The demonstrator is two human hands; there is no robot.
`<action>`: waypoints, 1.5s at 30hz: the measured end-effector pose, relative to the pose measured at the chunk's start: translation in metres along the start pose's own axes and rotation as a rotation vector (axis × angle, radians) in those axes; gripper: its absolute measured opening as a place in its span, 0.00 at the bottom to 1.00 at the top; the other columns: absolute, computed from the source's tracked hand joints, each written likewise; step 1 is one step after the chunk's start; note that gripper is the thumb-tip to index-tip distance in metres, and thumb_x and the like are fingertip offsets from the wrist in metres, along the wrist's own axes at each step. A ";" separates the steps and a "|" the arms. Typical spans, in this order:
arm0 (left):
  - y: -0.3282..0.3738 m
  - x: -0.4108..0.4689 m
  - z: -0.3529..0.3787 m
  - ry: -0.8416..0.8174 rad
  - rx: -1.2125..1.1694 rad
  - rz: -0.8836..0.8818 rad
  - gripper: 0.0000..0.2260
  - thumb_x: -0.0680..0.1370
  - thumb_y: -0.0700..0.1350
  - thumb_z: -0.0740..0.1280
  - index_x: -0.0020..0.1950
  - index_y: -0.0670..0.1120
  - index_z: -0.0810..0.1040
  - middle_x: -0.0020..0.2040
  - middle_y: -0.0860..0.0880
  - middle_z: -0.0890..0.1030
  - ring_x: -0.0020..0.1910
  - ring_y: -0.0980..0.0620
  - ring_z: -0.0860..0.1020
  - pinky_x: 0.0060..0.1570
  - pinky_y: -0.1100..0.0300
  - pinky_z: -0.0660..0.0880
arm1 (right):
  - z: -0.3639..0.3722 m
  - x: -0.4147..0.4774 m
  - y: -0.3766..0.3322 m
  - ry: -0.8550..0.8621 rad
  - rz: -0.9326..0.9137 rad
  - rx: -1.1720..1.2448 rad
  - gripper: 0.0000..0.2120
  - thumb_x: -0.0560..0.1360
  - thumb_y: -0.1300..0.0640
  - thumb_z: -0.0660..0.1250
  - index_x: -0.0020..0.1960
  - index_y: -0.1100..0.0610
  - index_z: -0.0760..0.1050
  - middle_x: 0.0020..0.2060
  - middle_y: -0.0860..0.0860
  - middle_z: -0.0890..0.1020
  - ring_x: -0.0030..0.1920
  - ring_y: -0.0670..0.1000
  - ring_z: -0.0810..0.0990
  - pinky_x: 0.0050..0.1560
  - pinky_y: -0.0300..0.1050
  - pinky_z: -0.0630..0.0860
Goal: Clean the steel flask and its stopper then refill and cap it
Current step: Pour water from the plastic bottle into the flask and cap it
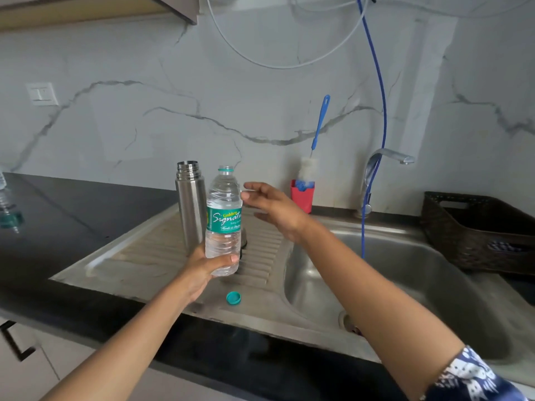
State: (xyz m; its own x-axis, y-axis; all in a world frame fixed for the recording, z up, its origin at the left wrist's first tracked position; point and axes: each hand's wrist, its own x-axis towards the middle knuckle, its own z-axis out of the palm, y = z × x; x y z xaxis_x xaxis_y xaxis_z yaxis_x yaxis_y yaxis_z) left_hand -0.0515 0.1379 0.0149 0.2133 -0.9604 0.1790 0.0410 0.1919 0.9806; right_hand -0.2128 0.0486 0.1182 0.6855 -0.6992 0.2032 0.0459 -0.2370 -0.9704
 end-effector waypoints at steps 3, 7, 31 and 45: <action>-0.002 0.004 0.010 -0.011 0.006 -0.014 0.44 0.43 0.57 0.84 0.56 0.46 0.78 0.45 0.49 0.85 0.45 0.50 0.83 0.44 0.57 0.79 | -0.004 0.007 -0.023 -0.105 0.036 -0.091 0.30 0.75 0.52 0.69 0.72 0.57 0.62 0.66 0.52 0.74 0.66 0.51 0.72 0.69 0.49 0.66; -0.001 0.010 0.026 -0.043 0.010 -0.036 0.44 0.45 0.55 0.84 0.59 0.46 0.77 0.47 0.48 0.85 0.49 0.48 0.83 0.45 0.57 0.77 | -0.010 0.005 -0.033 -0.148 0.061 -0.128 0.27 0.74 0.60 0.70 0.70 0.58 0.63 0.63 0.54 0.76 0.63 0.52 0.75 0.63 0.43 0.71; 0.063 0.069 -0.040 0.856 0.517 0.341 0.33 0.68 0.54 0.77 0.68 0.49 0.69 0.60 0.47 0.73 0.63 0.42 0.68 0.63 0.47 0.67 | -0.029 0.019 -0.042 0.091 -0.049 -0.241 0.25 0.67 0.61 0.76 0.60 0.54 0.69 0.53 0.54 0.81 0.52 0.54 0.82 0.56 0.48 0.78; 0.039 0.113 -0.067 0.534 0.205 -0.020 0.31 0.65 0.44 0.80 0.65 0.44 0.72 0.57 0.46 0.80 0.51 0.47 0.78 0.50 0.53 0.74 | -0.036 0.036 -0.024 0.102 -0.021 -0.253 0.27 0.64 0.58 0.78 0.60 0.53 0.71 0.52 0.53 0.82 0.52 0.53 0.82 0.59 0.53 0.77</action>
State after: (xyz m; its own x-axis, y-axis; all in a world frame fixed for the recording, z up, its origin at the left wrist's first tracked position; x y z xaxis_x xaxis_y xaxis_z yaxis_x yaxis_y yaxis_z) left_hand 0.0393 0.0502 0.0678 0.6804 -0.7181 0.1465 -0.1281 0.0803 0.9885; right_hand -0.2152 0.0053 0.1535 0.6092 -0.7535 0.2471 -0.1324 -0.4039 -0.9052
